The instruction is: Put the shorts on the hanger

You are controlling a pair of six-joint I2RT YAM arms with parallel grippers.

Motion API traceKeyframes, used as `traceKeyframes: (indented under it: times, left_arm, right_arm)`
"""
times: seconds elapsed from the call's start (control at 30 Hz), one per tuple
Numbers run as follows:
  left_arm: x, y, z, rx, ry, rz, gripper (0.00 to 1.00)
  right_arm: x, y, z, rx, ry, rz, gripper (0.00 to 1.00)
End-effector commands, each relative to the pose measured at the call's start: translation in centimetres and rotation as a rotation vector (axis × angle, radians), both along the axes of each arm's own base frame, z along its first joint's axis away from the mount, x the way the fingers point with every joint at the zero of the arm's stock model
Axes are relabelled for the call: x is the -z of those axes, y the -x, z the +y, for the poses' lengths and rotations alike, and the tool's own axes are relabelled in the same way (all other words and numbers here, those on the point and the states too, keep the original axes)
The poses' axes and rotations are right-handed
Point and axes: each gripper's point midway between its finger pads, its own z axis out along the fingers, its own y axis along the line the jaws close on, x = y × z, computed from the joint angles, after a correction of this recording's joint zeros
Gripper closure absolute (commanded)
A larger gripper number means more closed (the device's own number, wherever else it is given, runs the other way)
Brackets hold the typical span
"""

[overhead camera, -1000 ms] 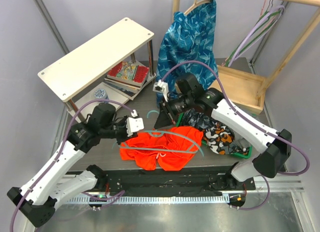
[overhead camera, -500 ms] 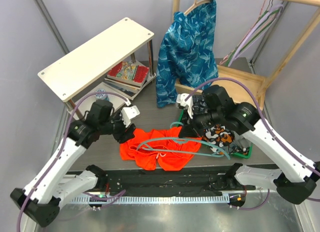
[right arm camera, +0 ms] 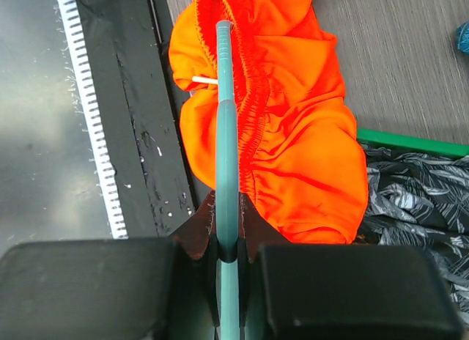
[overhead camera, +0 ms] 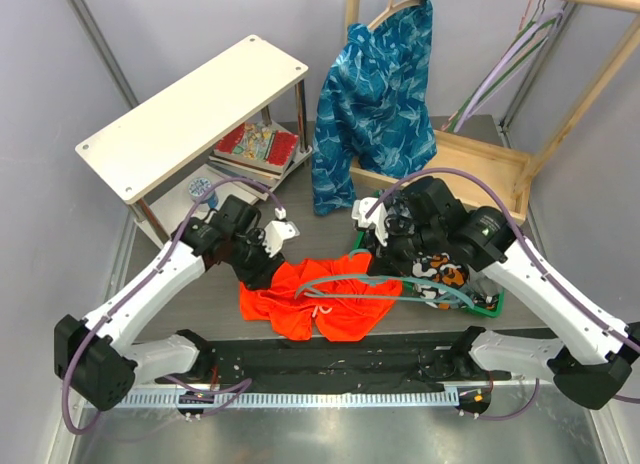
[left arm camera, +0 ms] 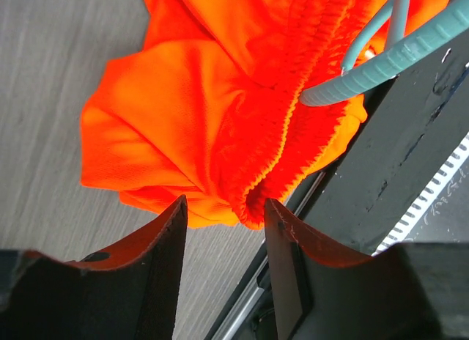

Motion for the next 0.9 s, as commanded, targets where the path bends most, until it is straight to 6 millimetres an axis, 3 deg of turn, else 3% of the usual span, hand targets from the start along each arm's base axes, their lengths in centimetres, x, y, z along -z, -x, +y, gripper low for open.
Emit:
traceKeyframes:
  times: [0.0,0.33,0.5,0.63,0.87]
  left_arm:
    - [1.6,0.7,0.5,0.021,-0.047,0.041,0.54]
    - [3.4,1.8,0.9,0.072,-0.108,0.101,0.61]
    - [3.2,1.9,0.5,0.080,-0.105,0.127,0.82]
    - [2.4,1.8,0.2,0.094,-0.093,0.129,1.00]
    - [-0.8,1.3,-1.1,0.098,-0.035,0.122,1.00]
  right_arm:
    - [-0.6,-0.7,0.5,-0.038,-0.012,-0.062,0.99]
    - [0.0,-0.9,1.4,-0.089,-0.024,-0.088,0.99]
    - [0.7,-1.3,2.7,-0.127,-0.047,-0.109,0.99]
    - [0.6,-1.6,4.0,-0.152,-0.088,-0.132,0.99]
    - [1.2,-1.4,6.1,-0.222,-0.125,-0.165,0.99]
